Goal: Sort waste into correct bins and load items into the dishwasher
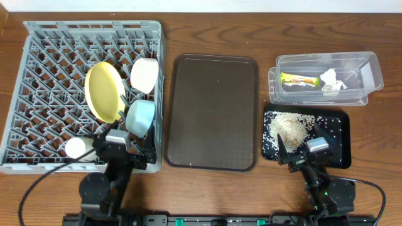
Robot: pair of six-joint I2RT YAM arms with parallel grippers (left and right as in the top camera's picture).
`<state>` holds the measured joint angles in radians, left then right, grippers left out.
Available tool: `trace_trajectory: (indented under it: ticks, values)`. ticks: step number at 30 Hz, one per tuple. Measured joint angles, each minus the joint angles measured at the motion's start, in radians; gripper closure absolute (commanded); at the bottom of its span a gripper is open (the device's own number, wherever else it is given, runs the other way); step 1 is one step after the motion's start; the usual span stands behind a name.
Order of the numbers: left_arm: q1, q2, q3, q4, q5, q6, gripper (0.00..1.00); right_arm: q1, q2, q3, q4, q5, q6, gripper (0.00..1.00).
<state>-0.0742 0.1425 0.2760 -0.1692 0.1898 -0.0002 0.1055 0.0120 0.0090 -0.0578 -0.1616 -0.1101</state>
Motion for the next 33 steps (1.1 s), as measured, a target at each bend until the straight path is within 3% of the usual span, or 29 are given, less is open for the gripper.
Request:
trace_trajectory:
  ticks: [11, 33]
  values:
    - [0.0, -0.132, -0.251, 0.206, -0.014, -0.001, 0.05, 0.0, 0.0, 0.0, 0.0, 0.0, 0.0, 0.01]
    - [0.0, -0.125, -0.259, 0.154, -0.04, 0.0, 0.04, 0.0, 0.0, 0.0, 0.0, 0.0, 0.0, 0.01]
